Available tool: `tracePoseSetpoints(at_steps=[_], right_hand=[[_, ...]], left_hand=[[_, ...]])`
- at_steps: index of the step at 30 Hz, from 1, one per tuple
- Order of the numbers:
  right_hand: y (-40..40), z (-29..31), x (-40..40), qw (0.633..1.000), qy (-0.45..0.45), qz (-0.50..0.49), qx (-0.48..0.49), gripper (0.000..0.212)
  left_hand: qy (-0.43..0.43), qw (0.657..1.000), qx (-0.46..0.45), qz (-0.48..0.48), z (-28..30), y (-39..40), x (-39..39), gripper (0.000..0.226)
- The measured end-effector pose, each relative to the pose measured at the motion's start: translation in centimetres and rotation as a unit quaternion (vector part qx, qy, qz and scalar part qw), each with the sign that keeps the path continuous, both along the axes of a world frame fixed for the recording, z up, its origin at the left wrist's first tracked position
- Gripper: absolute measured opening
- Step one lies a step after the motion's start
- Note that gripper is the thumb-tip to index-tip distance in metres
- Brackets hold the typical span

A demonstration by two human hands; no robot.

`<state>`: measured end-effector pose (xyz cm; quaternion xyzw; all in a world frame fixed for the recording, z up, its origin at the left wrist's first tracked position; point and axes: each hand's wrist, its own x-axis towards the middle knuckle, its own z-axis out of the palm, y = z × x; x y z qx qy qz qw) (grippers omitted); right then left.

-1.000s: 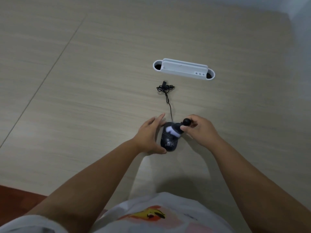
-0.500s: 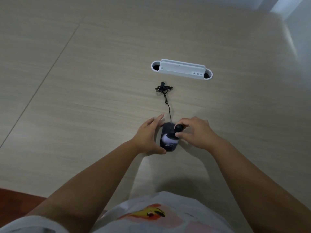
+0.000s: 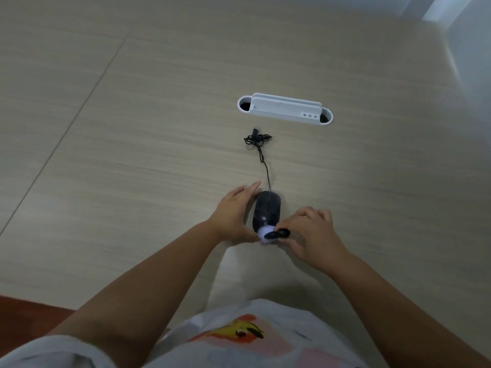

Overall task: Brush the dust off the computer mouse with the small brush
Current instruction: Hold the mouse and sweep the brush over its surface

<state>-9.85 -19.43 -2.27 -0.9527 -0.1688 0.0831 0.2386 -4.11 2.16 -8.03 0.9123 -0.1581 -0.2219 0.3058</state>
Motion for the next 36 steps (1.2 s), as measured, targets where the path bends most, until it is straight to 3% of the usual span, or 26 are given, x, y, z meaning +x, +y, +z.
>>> tracePoseSetpoints(at_steps=[7,15,19,21,25,27,32,36], right_hand=[[1.5,1.7,2.9,0.993,-0.077,-0.075,-0.047,0.015],[4.3,0.8,1.9,0.987,-0.084,0.085,-0.110,0.016],[3.1,1.3,2.5,0.990,-0.102,-0.022,-0.098,0.018],[2.9,1.2,2.8,0.991,-0.094,-0.021,-0.091,0.018],[3.3,1.1,2.3,0.990,-0.056,0.084,-0.097,0.017],[3.2,1.3,2.7,0.994,-0.044,0.055,-0.082,0.018],[1.3,1.3,2.8,0.990,-0.015,-0.135,-0.033,0.009],[0.2,0.6,0.7,0.997,0.038,-0.066,-0.030,0.011]], left_hand=[[0.013,1.000,0.011,0.001,0.1,0.6,0.0,0.140],[-0.008,1.000,0.007,-0.006,-0.2,0.9,0.1,0.143],[0.006,1.000,0.009,-0.001,0.1,1.1,0.3,0.143],[0.007,1.000,0.007,0.001,0.1,1.0,0.2,0.143],[0.004,1.000,0.005,-0.004,0.2,0.9,0.1,0.142],[0.009,1.000,0.007,0.000,0.3,0.9,0.1,0.142],[0.016,1.000,-0.001,0.009,0.5,0.6,0.3,0.139],[0.011,1.000,-0.012,0.004,0.6,0.2,0.8,0.138]])
